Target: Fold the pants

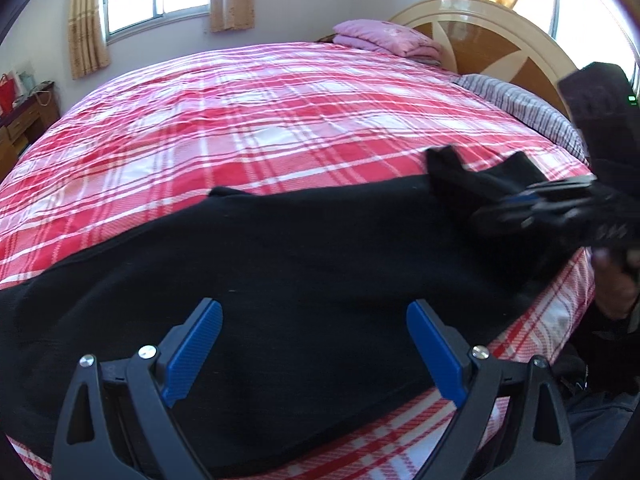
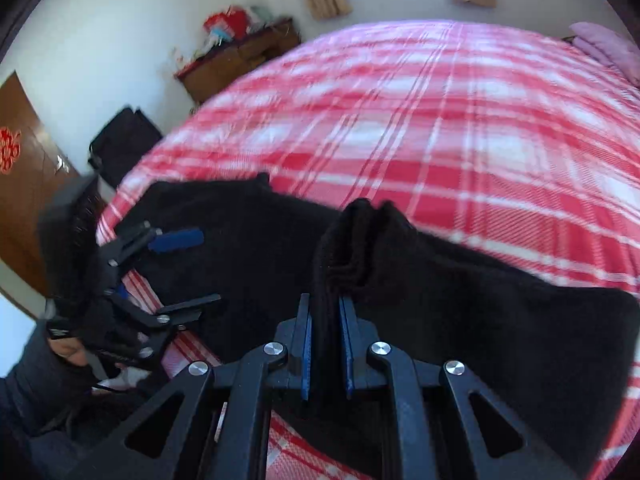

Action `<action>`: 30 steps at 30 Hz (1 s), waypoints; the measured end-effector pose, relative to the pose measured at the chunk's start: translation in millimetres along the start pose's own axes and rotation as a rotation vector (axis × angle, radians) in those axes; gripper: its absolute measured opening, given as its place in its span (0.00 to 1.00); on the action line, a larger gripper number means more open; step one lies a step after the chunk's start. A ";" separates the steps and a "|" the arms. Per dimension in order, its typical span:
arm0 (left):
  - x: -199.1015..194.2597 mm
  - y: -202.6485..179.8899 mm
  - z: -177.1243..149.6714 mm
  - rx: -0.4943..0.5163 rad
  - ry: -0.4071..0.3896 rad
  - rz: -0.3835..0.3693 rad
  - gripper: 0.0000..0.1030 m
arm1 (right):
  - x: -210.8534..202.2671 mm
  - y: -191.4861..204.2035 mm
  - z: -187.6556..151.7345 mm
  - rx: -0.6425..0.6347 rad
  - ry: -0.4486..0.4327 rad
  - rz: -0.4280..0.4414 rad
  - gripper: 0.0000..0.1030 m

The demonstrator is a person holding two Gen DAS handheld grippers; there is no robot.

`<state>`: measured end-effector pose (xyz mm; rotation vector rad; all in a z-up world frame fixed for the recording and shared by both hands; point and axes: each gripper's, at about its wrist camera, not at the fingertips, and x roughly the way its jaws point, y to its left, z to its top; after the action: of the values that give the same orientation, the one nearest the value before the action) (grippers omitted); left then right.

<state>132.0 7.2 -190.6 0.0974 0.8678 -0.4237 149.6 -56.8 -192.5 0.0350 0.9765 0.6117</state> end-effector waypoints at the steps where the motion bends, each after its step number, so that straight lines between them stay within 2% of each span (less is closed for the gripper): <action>1: 0.3 -2.2 0.2 0.003 0.001 -0.007 0.93 | 5.1 -0.2 -0.7 -0.001 0.023 -0.007 0.15; 3: 0.4 -5.7 0.8 -0.003 0.004 -0.039 0.93 | 4.8 -1.4 -4.4 -0.008 0.058 0.023 0.25; 5: -0.7 -8.7 2.1 -0.016 0.001 -0.071 0.93 | -12.9 -5.3 -7.8 -0.011 0.032 0.045 0.49; 9: 0.2 -18.5 9.0 -0.036 -0.010 -0.135 0.93 | -65.7 -31.9 -14.9 0.033 -0.069 0.056 0.51; 12: 7.6 -29.5 18.5 -0.062 0.001 -0.205 0.92 | -99.2 -72.0 -26.0 0.156 -0.155 0.007 0.52; 14: 14.4 -37.8 24.9 -0.072 0.013 -0.237 0.84 | -109.8 -94.9 -35.5 0.242 -0.192 -0.023 0.53; 16: 23.6 -45.5 31.0 -0.081 0.039 -0.268 0.69 | -117.3 -124.9 -50.4 0.360 -0.232 -0.048 0.53; 17: 28.9 -49.2 33.9 -0.087 0.054 -0.282 0.66 | -118.6 -133.9 -53.7 0.393 -0.243 -0.053 0.53; 20: 46.2 -57.9 41.4 -0.100 0.098 -0.254 0.53 | -117.4 -155.8 -59.1 0.466 -0.255 -0.061 0.53; 21: 48.5 -61.0 43.9 -0.101 0.091 -0.249 0.45 | -118.0 -158.2 -59.7 0.471 -0.264 -0.066 0.53; 22: 49.4 -63.6 44.9 -0.100 0.094 -0.241 0.20 | -118.8 -158.6 -59.9 0.471 -0.273 -0.068 0.53; 23: 50.5 -66.2 45.6 -0.094 0.101 -0.225 0.13 | -119.4 -158.7 -60.0 0.469 -0.278 -0.067 0.53; 28: 28.8 -61.9 45.4 -0.108 0.061 -0.234 0.10 | -133.6 -136.3 -53.5 0.372 -0.332 0.019 0.53; 30: 19.9 -54.2 44.6 -0.130 0.052 -0.232 0.10 | -135.4 -122.6 -52.5 0.319 -0.326 0.053 0.53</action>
<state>153.8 -59.9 -172.0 -0.1133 0.9591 -0.5819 111.0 -239.1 -155.2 0.4322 0.7484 0.4746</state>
